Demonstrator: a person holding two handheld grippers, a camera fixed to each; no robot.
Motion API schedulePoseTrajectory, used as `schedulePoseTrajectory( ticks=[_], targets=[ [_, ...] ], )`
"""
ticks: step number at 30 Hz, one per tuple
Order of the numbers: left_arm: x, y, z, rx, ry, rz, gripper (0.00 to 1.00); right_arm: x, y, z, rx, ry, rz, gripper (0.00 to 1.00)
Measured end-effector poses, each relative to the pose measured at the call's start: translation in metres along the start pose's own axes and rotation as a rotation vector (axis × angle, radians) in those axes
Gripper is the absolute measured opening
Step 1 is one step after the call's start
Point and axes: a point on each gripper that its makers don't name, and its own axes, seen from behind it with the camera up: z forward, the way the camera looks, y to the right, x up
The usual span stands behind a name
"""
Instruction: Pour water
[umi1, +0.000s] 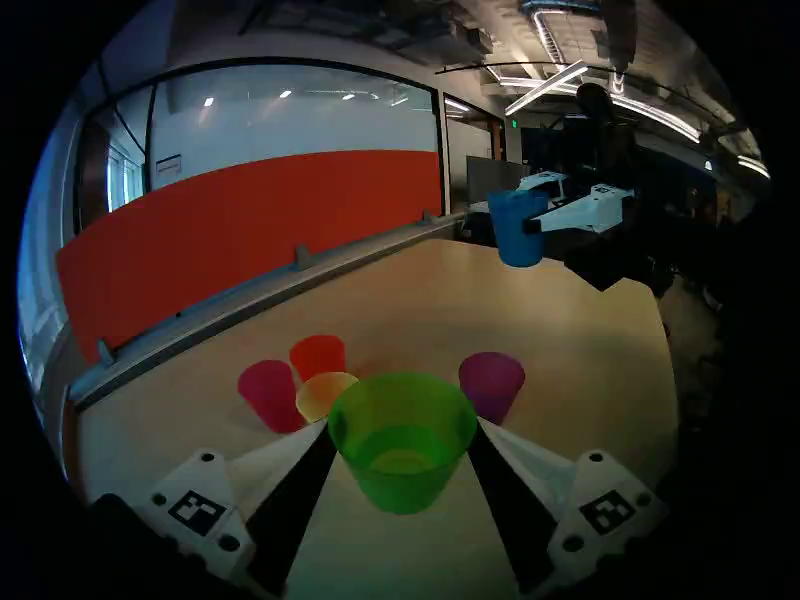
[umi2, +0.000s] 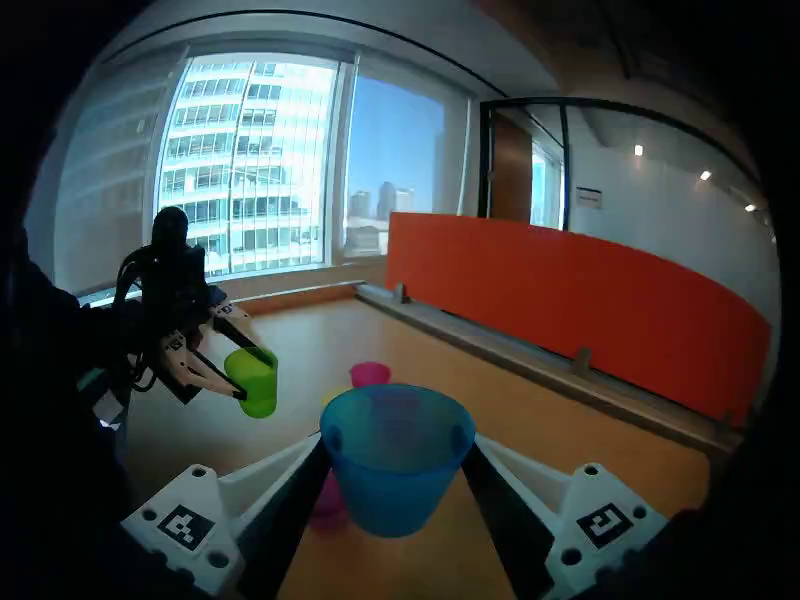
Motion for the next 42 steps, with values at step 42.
schedulePoseTrajectory(
  ticks=[42],
  targets=[
    [-0.076, 0.002, 0.037, -0.044, -0.208, -0.009, 0.87, -0.120, -0.013, 0.023, 0.042, -0.240, -0.017, 0.90]
  ],
)
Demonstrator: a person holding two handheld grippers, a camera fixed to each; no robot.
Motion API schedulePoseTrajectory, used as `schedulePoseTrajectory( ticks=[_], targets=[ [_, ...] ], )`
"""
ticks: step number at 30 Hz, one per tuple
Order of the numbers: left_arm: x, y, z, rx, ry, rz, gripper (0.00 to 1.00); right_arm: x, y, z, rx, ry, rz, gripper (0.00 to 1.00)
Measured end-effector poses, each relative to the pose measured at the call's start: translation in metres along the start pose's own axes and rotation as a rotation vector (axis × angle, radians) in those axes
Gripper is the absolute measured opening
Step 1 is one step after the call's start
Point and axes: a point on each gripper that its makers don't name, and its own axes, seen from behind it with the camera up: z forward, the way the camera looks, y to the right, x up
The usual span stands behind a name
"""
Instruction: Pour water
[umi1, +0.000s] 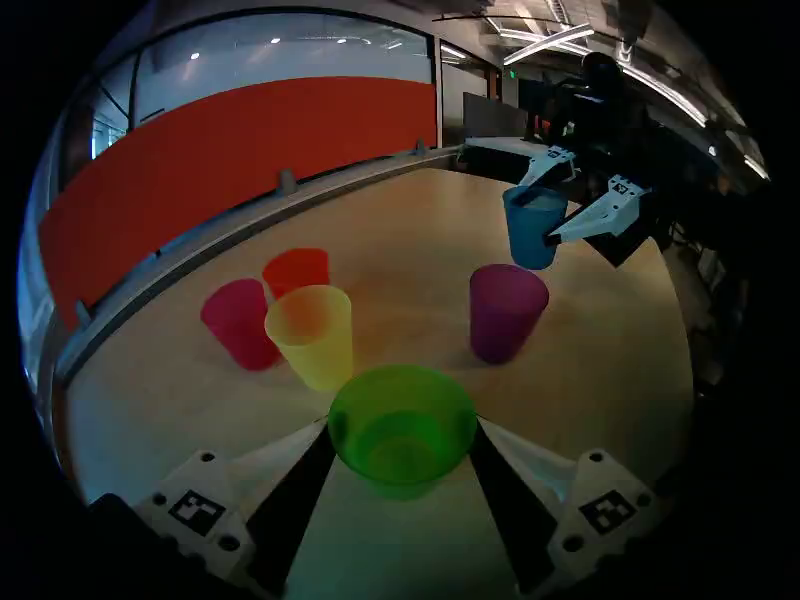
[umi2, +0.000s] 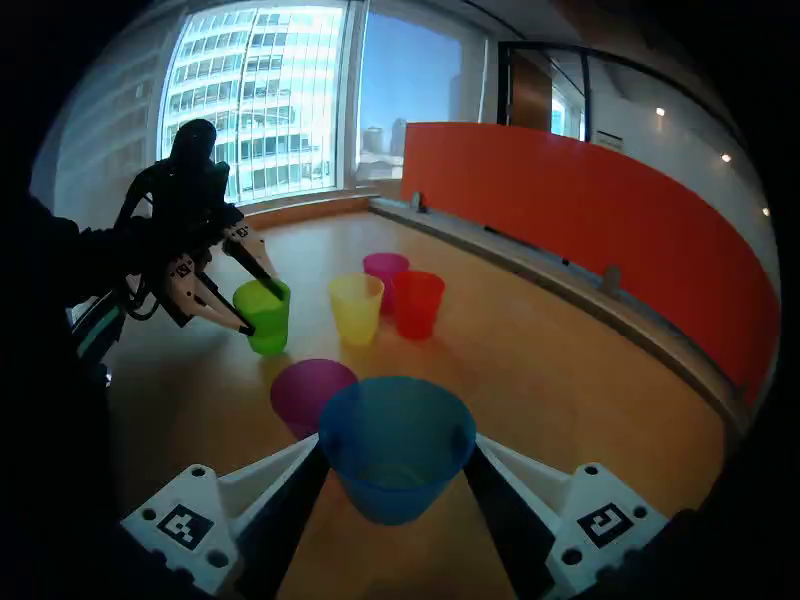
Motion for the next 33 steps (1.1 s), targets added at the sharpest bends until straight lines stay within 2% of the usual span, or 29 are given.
schedulePoseTrajectory(
  ticks=[9, 23, 33],
  targets=[
    [-0.007, 0.000, 0.007, -0.009, -0.006, -0.011, 0.87, -0.006, -0.004, 0.005, 0.010, -0.015, 0.005, 0.91],
    [-0.012, 0.000, 0.007, -0.010, 0.002, -0.025, 0.87, -0.019, -0.008, 0.011, 0.015, -0.039, 0.004, 0.90],
    [-0.012, -0.001, 0.007, 0.003, -0.012, 0.004, 0.90, -0.030, -0.012, 0.020, 0.018, -0.051, 0.012, 0.90]
  ],
)
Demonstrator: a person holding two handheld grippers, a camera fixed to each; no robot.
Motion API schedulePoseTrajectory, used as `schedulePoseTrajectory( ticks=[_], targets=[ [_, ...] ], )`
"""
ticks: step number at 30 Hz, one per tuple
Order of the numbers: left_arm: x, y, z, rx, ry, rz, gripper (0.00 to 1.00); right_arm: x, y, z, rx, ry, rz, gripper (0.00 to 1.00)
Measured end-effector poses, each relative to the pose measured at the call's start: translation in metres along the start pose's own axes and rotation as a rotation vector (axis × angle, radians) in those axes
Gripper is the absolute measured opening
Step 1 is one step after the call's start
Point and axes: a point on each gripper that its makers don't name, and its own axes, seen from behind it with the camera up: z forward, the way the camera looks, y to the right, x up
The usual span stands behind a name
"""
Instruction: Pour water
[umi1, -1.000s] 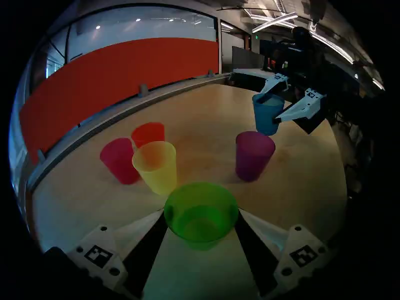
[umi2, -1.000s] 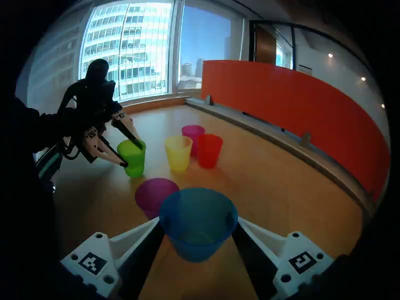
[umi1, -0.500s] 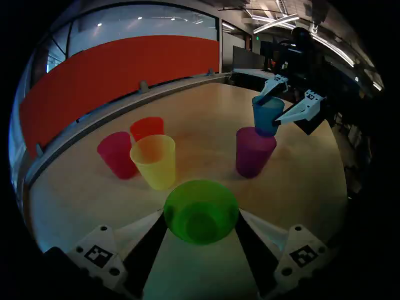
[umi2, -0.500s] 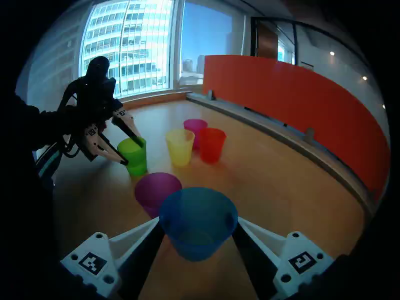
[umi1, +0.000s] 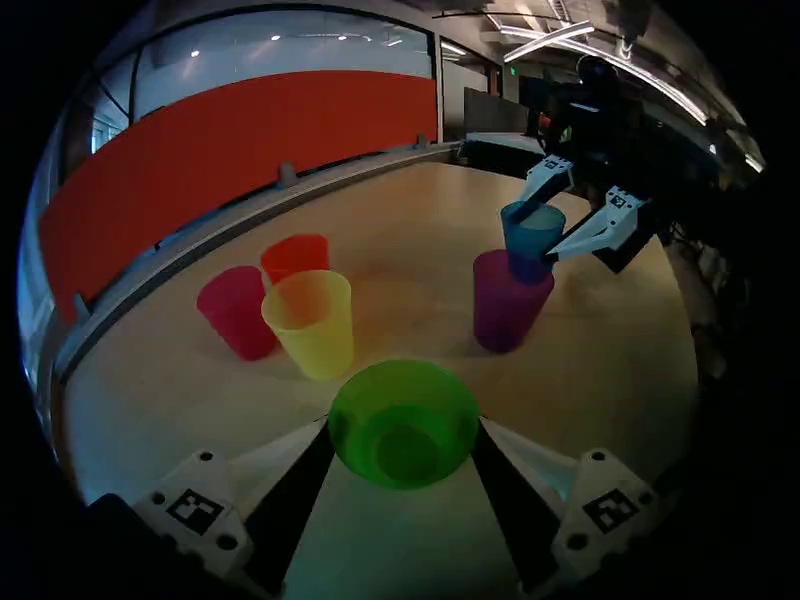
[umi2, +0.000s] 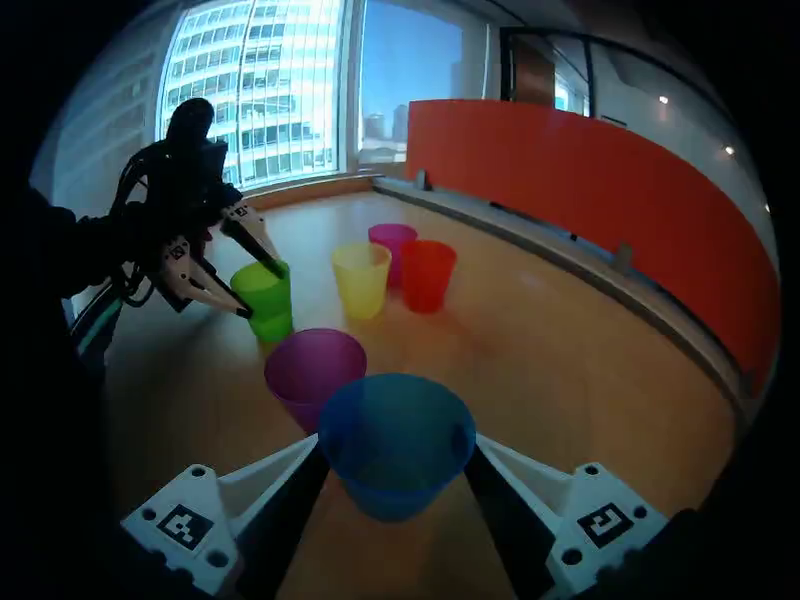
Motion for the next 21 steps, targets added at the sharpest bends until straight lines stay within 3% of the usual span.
schedulePoseTrajectory(
  ticks=[14, 21],
  targets=[
    [-0.008, 0.003, -0.003, -0.012, -0.011, -0.009, 0.92, -0.016, -0.006, 0.008, 0.005, -0.017, 0.007, 0.90],
    [-0.015, 0.004, -0.006, -0.002, -0.020, 0.010, 0.92, -0.024, -0.005, 0.009, -0.005, -0.032, 0.003, 0.91]
  ],
)
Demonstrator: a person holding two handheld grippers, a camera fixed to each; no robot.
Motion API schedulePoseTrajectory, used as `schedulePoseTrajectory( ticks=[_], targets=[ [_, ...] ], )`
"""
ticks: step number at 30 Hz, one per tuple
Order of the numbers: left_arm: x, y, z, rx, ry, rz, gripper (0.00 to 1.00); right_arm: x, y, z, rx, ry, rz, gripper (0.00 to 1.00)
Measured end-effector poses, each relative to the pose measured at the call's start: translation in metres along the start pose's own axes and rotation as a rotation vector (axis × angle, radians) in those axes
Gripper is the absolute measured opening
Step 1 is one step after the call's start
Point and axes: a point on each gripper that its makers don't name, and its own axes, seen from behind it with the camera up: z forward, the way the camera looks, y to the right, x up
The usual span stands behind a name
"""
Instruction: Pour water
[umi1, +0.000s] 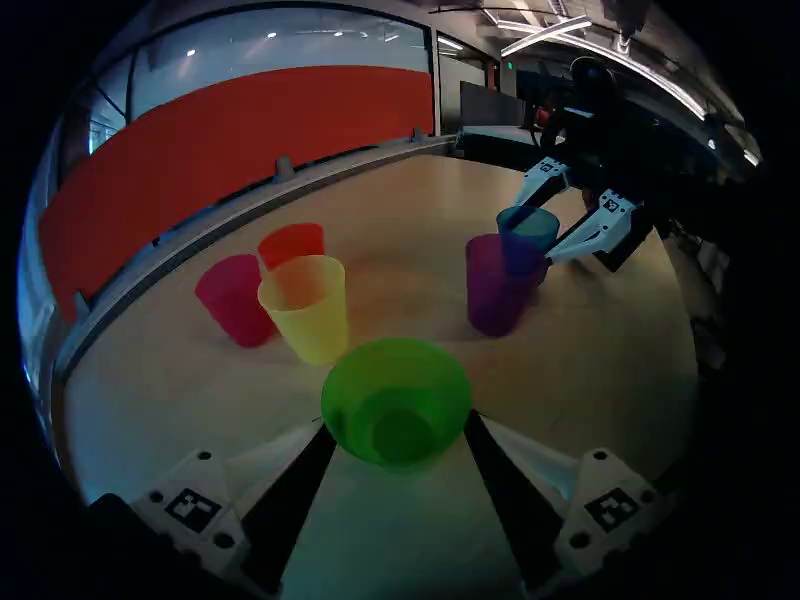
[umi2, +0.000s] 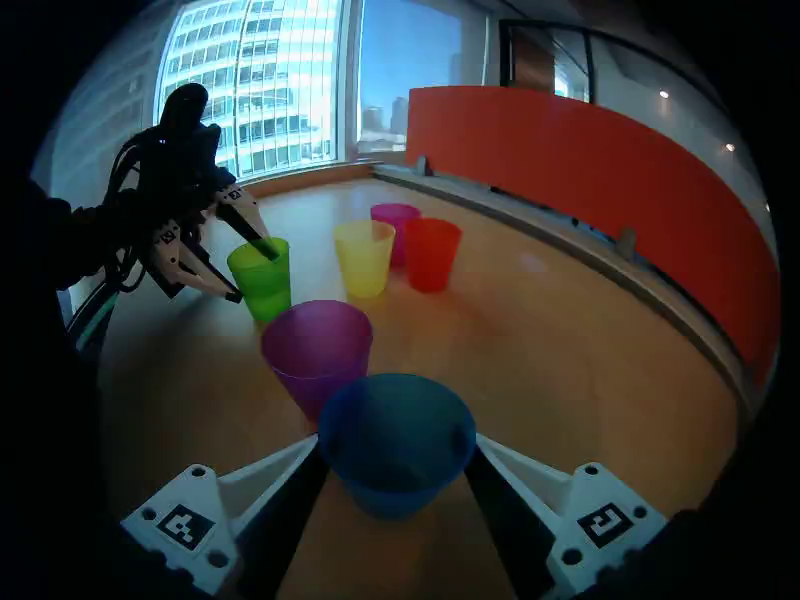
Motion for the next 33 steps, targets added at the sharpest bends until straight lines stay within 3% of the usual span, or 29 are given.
schedulePoseTrajectory(
  ticks=[16, 21, 33],
  targets=[
    [-0.009, 0.003, -0.009, 0.002, -0.005, -0.029, 0.92, -0.007, -0.001, -0.001, -0.009, -0.007, 0.003, 0.91],
    [-0.013, 0.006, -0.011, 0.002, -0.010, -0.044, 0.92, -0.008, -0.002, -0.004, -0.012, -0.008, 0.006, 1.00],
    [-0.016, 0.006, -0.026, 0.033, 0.014, -0.088, 0.92, -0.014, 0.000, -0.025, -0.054, -0.001, 0.014, 1.00]
  ],
)
